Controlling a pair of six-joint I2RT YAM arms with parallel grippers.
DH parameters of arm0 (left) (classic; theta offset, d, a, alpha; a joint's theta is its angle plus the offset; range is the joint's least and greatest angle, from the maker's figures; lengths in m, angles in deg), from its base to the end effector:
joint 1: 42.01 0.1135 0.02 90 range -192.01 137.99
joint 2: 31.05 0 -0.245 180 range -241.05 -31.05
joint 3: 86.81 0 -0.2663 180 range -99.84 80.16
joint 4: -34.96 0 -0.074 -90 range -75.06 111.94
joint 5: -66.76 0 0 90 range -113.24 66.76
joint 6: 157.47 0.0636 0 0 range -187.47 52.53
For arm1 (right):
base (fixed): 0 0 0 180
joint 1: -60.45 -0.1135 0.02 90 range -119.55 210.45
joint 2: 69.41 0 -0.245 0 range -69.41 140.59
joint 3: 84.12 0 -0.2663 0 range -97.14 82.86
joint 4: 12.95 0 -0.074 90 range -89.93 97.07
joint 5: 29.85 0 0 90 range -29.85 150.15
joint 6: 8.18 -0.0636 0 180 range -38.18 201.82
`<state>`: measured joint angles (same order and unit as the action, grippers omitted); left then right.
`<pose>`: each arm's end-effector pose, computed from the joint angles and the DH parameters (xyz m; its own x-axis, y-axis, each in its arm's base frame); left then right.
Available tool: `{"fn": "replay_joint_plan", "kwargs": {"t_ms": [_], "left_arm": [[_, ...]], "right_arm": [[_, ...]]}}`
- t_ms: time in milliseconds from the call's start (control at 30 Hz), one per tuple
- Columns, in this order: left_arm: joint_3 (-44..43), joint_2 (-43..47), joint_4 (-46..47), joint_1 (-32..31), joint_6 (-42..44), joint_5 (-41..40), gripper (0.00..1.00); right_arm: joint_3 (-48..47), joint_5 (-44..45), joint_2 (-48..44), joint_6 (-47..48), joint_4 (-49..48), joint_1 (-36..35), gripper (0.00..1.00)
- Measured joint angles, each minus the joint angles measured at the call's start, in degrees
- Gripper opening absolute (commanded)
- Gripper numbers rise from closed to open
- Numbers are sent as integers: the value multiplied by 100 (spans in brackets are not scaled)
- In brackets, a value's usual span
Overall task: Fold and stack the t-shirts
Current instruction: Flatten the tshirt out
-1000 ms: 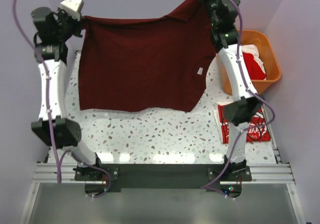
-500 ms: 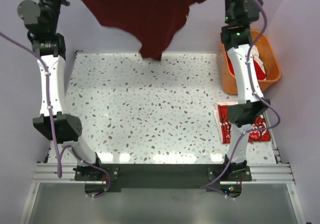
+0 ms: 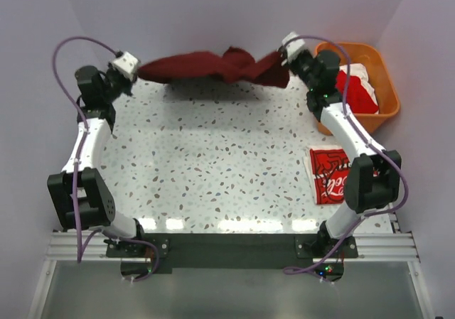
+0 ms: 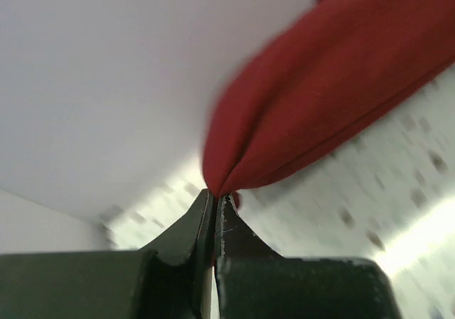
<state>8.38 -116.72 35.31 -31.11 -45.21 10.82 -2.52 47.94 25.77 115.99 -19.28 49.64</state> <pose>0.3941 0.0396 0.3527 0.1409 0.3467 -0.9273 0.3673 0.8515 0.3742 0.4319 0.0962 0.3950 0.3529 -0.4915 -0.7962 -0.2296 0.7794 -0.5829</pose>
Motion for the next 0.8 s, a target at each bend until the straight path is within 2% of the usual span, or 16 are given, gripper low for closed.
{"fn": "replay_joint_plan", "kwargs": {"t_ms": [100, 200, 433, 667, 700, 733, 767, 800], "left_arm": [[734, -61, -1073, 2, 798, 282, 0], [831, -79, -2052, -2, 1558, 433, 0], [-33, -566, -4304, 2, 3071, 636, 0], [74, -551, -6271, 4, 4509, 520, 0], [205, -520, -6467, 4, 4739, 472, 3], [376, -474, -6669, 4, 4951, 409, 12], [553, -426, -6861, 4, 5149, 319, 21], [732, -374, -7005, 4, 5309, 238, 31]], "right_arm": [[1082, -247, -26, 297, 953, 0, 0], [1576, -459, -190, 584, 1812, -2, 0], [1438, -940, -942, 1255, 3491, -4, 0], [1082, -1657, -1014, 2232, 6262, -210, 0], [1165, -1720, -1056, 2374, 6620, -310, 0], [1283, -1779, -1115, 2511, 7005, -455, 1], [1399, -1847, -1178, 2629, 7359, -649, 18], [1497, -1902, -1235, 2721, 7713, -870, 50]]}}
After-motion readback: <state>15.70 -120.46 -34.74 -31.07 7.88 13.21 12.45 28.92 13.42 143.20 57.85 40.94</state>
